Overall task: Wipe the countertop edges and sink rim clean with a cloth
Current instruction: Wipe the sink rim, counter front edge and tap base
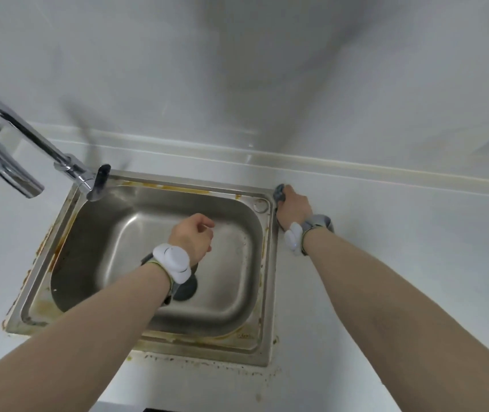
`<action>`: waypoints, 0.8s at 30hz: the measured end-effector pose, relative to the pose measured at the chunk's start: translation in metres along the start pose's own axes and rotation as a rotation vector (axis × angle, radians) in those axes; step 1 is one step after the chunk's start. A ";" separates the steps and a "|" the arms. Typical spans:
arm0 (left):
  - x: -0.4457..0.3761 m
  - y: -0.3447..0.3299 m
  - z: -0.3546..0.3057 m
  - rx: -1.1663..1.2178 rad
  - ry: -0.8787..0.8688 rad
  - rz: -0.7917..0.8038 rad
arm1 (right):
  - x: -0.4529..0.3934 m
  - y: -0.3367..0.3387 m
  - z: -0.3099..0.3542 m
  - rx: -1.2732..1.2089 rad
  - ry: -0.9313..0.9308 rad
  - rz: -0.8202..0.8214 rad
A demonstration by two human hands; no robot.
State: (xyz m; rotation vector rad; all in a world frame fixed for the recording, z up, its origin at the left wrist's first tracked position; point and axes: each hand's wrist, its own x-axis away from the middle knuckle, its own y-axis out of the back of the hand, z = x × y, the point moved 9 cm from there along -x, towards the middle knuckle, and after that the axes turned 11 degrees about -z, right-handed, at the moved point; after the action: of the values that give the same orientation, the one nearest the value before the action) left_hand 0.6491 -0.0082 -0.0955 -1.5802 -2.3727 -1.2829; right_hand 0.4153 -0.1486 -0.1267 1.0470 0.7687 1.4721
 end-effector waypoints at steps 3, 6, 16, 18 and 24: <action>0.006 -0.003 0.008 -0.010 0.040 0.005 | 0.047 -0.002 -0.003 0.024 0.020 0.027; 0.014 -0.008 0.006 -0.032 0.045 0.065 | 0.101 -0.015 -0.013 0.001 0.019 0.123; 0.056 -0.024 -0.027 -0.441 -0.346 0.243 | 0.250 -0.044 -0.042 -0.034 -0.128 0.136; 0.061 -0.028 -0.029 -0.512 -0.401 0.283 | 0.265 -0.043 -0.043 -0.060 -0.150 0.103; 0.062 -0.033 -0.029 -0.524 -0.437 0.321 | 0.247 -0.040 -0.040 -0.087 -0.184 0.088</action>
State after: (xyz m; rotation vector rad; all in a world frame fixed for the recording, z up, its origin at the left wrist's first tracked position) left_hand 0.5817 0.0157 -0.0701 -2.4936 -1.9221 -1.7151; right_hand 0.3978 0.1039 -0.1315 1.1437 0.5297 1.4467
